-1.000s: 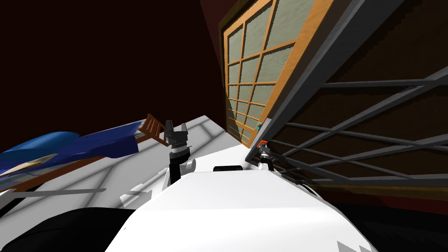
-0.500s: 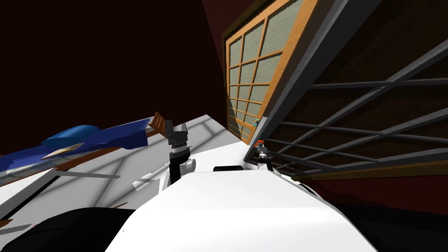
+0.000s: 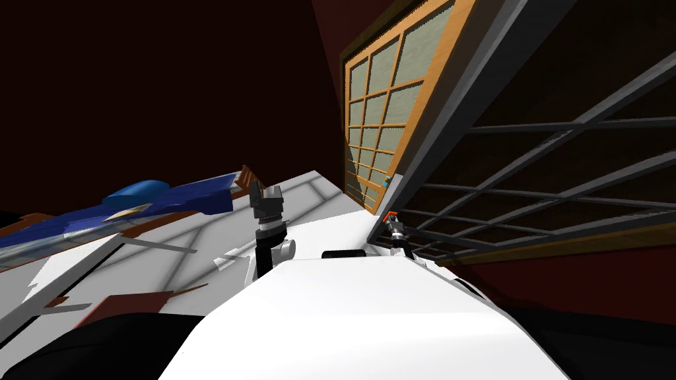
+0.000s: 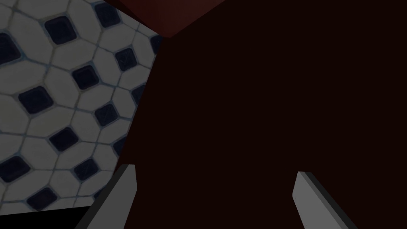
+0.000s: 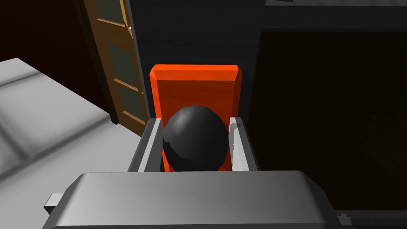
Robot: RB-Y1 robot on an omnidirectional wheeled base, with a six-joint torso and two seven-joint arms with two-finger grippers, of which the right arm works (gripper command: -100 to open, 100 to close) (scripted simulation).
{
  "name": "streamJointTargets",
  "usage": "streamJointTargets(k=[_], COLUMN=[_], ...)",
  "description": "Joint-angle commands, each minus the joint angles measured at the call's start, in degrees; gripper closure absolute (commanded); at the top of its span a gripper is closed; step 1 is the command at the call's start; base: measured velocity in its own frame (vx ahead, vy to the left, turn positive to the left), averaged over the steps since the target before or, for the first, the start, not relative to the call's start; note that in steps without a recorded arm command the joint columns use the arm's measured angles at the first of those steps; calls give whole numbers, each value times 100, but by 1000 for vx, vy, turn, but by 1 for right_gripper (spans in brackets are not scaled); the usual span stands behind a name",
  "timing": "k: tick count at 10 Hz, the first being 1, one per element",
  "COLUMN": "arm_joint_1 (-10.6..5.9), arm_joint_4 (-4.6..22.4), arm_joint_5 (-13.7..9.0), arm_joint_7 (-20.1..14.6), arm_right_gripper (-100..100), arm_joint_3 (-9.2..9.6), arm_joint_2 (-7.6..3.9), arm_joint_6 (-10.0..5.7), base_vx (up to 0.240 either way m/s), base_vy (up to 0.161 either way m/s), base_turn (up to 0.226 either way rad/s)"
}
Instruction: Pull the door open
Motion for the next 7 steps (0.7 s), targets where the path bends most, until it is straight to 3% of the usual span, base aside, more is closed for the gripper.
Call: streamJointTargets(k=[1,4,6,7], arm_joint_1=[53,135,139,223], arm_joint_4=[-34,-109,-108,-134], arm_joint_5=[71,190,196,264], arm_joint_7=[-132,-360,-366,-497], arm_right_gripper=[100,100,100,100], arm_joint_3=[139,366,380,516], arm_joint_2=[-67,-214,-224,-306], arm_joint_6=[-33,-100,-88,-176], base_vx=[-224,-217,-159,-165], base_vy=[-33,-17,-31,-21], base_turn=[105,79,38,92])
